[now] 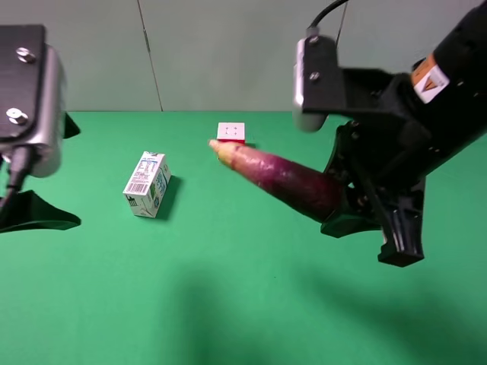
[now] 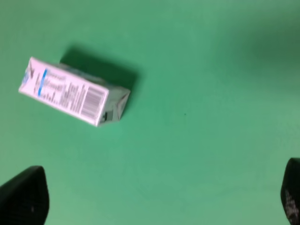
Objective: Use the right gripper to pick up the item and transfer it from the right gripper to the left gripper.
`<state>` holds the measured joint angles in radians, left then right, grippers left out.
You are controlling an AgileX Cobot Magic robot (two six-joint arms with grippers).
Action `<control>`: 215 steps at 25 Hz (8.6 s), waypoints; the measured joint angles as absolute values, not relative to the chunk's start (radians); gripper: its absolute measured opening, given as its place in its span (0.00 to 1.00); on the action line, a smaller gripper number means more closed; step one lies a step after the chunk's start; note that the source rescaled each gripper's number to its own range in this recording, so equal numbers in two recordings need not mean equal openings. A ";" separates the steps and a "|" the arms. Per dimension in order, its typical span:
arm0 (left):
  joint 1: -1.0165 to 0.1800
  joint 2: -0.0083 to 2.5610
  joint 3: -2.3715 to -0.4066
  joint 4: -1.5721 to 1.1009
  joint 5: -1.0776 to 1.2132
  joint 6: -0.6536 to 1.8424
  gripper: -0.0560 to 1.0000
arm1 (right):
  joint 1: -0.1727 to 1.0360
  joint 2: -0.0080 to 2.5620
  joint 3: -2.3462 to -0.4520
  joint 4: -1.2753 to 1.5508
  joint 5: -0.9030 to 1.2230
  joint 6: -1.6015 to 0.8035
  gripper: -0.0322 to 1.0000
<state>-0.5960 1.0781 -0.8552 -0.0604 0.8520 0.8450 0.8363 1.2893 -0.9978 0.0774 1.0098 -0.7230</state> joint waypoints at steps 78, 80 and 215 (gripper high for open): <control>-0.764 1.389 -0.886 -0.278 0.497 1.105 0.07 | 0.903 1.356 -0.999 0.086 0.875 -0.670 0.96; -0.764 1.389 -0.886 -0.279 0.497 1.105 0.07 | 0.903 1.356 -0.999 0.086 0.874 -0.662 0.98; -0.603 1.390 -0.886 0.291 0.612 -0.315 0.06 | 0.249 -0.008 -0.497 -0.139 1.017 0.104 1.00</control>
<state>-0.6029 1.3901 -0.8863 0.2914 0.6117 -0.3154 0.2487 -0.0076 -0.4966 -0.1388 1.0169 0.1036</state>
